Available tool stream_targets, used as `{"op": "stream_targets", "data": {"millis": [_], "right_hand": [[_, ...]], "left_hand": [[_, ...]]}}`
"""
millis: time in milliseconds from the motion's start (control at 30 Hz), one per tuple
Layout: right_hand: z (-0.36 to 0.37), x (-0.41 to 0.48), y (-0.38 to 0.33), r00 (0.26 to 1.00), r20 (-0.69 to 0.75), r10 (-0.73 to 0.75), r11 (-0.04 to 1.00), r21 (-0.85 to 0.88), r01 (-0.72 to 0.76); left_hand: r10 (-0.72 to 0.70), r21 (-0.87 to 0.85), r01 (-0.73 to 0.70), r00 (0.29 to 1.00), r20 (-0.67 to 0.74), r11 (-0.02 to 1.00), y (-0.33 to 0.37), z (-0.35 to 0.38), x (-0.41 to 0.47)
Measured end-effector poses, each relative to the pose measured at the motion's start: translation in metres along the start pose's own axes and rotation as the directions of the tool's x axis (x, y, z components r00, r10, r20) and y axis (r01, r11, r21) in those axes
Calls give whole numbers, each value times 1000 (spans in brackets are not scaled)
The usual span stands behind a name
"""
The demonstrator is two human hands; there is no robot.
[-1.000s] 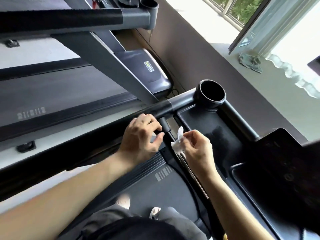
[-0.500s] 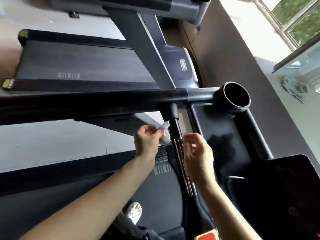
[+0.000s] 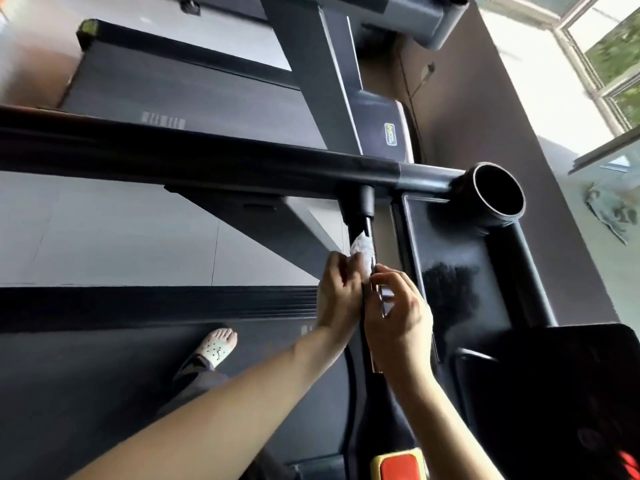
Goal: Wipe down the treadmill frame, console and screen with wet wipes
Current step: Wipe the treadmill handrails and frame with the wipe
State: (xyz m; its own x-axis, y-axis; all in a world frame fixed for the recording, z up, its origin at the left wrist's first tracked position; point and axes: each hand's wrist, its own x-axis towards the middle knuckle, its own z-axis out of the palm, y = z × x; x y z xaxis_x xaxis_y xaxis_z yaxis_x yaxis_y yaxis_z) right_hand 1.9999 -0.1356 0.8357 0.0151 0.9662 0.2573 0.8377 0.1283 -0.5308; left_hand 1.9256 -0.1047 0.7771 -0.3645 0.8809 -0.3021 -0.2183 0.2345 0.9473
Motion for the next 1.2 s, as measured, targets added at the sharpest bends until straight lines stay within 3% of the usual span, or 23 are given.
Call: {"op": "stream_targets", "data": {"millis": [167, 300, 367, 567, 667, 833, 1067, 1200], "right_hand": [[0, -1, -4, 1000, -15, -1, 1000, -3, 1], [1, -1, -1, 999, -11, 45, 999, 29, -45], [2, -1, 0, 997, -14, 70, 997, 46, -69], [4, -3, 1, 998, -21, 53, 998, 21, -52], [4, -4, 2, 998, 10, 55, 998, 17, -55], [3, -6, 6, 998, 42, 40, 999, 29, -41], [1, -6, 5, 998, 54, 25, 999, 25, -27], [1, -6, 6, 997, 65, 38, 998, 39, -40]], "left_hand": [[-60, -138, 54, 997, -42, 989, 28, 3, 54], [-112, -231, 98, 992, -48, 968, 17, 1, 15], [-150, -275, 151, 988, 24, 949, 7, 0, -6], [-223, -111, 228, 973, 53, 967, 32, 5, 42], [-288, -75, 301, 946, 146, 951, 23, 5, 54], [-224, 69, 213, 942, 250, 975, 1, -8, 8], [-175, -15, 198, 898, 405, 980, 28, -4, 62], [-145, -111, 220, 874, 464, 969, 26, -6, 49]]}}
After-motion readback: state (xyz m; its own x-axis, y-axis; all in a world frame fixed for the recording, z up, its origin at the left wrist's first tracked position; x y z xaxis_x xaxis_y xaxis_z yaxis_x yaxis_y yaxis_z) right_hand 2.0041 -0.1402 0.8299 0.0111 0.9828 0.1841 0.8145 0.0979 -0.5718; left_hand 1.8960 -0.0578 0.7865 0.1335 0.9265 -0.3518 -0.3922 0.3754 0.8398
